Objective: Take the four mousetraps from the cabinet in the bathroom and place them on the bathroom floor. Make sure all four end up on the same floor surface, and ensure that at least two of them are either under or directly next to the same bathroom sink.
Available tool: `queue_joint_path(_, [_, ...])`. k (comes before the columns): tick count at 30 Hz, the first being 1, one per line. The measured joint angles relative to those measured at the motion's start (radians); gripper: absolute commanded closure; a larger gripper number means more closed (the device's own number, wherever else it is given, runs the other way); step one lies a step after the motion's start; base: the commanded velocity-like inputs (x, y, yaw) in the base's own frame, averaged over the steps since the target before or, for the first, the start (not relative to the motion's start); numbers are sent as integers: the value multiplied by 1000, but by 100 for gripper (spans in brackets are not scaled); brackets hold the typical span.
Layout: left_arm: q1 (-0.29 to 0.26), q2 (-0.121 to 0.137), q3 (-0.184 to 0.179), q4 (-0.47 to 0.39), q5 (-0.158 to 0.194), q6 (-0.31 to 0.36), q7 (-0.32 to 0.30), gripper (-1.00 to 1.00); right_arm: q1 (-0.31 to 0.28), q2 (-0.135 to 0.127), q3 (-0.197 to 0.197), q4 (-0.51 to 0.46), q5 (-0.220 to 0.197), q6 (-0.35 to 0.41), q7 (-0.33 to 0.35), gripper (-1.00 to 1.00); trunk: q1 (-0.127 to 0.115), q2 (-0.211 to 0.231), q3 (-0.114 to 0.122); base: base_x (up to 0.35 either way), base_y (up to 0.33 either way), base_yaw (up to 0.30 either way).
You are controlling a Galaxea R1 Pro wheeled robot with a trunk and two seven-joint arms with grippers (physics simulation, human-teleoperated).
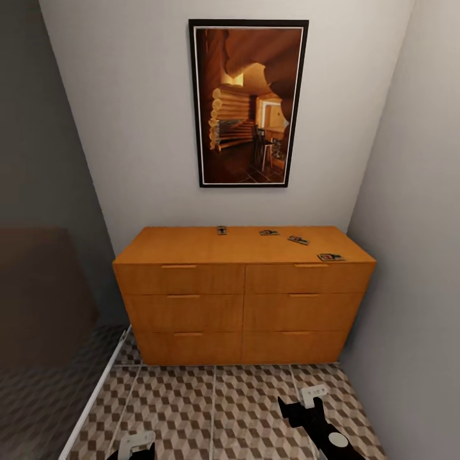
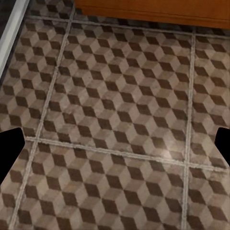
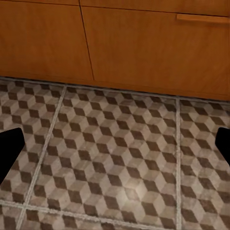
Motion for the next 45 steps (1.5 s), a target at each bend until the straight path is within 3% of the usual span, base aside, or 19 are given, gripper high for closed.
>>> queue_joint_path(20, [0, -3, 0, 8, 1, -3, 0, -100, 0, 0, 1, 0, 0, 0, 0, -100, 0, 0, 0, 0, -5, 1])
queue_joint_path(29, [0, -12, 1, 30, 0, -82, 1, -100, 0, 0, 1, 0, 0, 0, 1, -100, 0, 0, 0, 0, 0, 0])
queue_joint_path(45, [0, -18, 0, 43, -1, -97, 1, -100, 0, 0, 0, 0, 0, 0, 2, -100, 0, 0, 0, 0, -135, 0])
